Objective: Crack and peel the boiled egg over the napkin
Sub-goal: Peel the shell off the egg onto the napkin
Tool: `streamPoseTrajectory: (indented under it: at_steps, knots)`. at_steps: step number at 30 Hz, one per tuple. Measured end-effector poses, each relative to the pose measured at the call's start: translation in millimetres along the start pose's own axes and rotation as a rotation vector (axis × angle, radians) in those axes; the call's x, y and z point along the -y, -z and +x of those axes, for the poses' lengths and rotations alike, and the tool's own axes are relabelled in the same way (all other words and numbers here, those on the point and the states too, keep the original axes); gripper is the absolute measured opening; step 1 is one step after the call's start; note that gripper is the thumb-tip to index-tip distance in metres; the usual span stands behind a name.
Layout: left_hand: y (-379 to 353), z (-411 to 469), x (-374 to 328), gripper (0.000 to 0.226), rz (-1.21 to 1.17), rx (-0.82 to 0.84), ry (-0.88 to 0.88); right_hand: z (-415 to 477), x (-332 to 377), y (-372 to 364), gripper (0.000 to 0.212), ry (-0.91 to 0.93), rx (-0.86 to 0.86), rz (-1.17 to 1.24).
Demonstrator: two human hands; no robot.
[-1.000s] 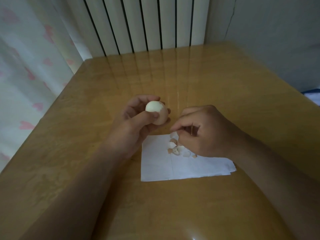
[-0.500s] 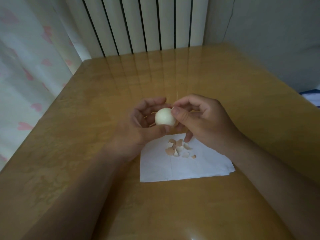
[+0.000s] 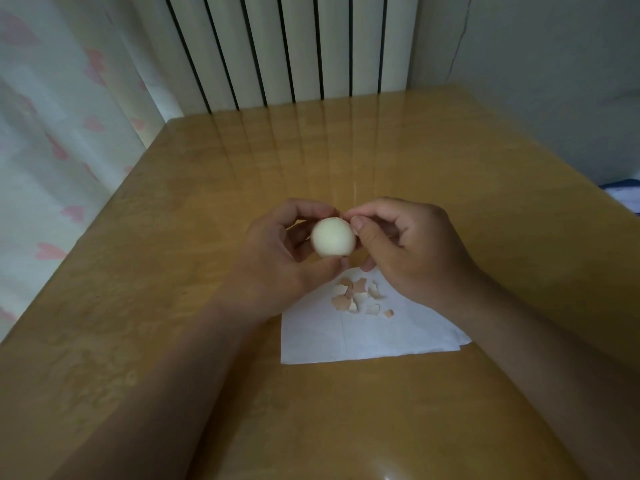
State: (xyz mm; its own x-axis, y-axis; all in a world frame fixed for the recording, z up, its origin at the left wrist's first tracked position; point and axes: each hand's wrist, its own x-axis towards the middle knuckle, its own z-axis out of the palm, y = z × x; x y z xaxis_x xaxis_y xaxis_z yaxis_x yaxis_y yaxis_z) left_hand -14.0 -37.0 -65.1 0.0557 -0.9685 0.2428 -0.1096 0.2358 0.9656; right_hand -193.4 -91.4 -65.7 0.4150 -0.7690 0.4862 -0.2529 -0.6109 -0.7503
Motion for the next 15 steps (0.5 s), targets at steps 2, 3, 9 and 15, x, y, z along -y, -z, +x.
streamPoseTrajectory:
  at_steps: [2, 3, 9, 15]
  knots:
    - [-1.0, 0.1, 1.3, 0.048, 0.019, -0.005, -0.019, 1.0, -0.7, -0.6, 0.017, 0.071, -0.029, -0.086]
    - [-1.0, 0.3, 2.1, 0.048, 0.022, -0.004, -0.024, 1.7, -0.7, -0.6, 0.016, 0.102, -0.038, -0.117]
    - [0.3, 1.5, 5.8, 0.052, 0.03, 0.0, -0.04, 2.3, 2.4, 0.2, 0.01, 0.094, -0.049, -0.124]
    - [0.2, 1.5, 8.6, 0.051, 0.044, -0.01, -0.063, 2.0, 1.5, -1.2, 0.01, 0.051, -0.034, -0.094]
